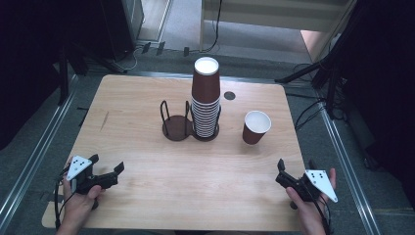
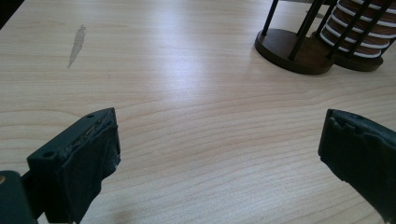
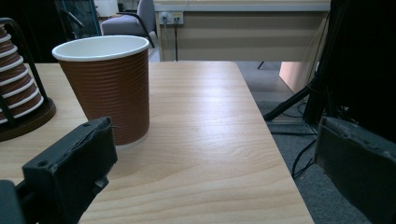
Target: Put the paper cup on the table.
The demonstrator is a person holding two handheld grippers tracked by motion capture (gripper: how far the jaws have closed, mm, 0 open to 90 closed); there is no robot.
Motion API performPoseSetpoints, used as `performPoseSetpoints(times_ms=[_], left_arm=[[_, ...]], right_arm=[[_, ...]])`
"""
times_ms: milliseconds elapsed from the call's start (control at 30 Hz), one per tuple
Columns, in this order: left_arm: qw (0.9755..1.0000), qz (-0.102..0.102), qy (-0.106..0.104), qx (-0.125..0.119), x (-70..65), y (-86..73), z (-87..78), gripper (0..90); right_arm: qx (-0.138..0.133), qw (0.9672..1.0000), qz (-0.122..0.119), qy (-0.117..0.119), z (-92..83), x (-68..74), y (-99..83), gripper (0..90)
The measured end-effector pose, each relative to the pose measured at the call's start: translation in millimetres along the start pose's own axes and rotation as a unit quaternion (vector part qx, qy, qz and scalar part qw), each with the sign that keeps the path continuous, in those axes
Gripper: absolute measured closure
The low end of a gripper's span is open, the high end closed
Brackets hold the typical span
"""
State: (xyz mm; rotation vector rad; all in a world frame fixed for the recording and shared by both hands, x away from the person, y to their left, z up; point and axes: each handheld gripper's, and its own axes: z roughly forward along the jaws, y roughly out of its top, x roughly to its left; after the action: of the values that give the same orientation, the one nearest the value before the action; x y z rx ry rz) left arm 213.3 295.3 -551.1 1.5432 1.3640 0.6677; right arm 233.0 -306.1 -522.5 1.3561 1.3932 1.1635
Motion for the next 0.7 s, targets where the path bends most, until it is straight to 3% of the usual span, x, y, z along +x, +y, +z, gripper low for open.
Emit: performPoseSetpoints(times_ms=[700], left_arm=[[1.0, 0.001, 0.004, 0.0, -0.5, 0.0, 0.1, 0.0]], right_arm=[[-0.001, 1.0, 0.002, -0.01, -25.8, -17.7, -17.9, 0.0]])
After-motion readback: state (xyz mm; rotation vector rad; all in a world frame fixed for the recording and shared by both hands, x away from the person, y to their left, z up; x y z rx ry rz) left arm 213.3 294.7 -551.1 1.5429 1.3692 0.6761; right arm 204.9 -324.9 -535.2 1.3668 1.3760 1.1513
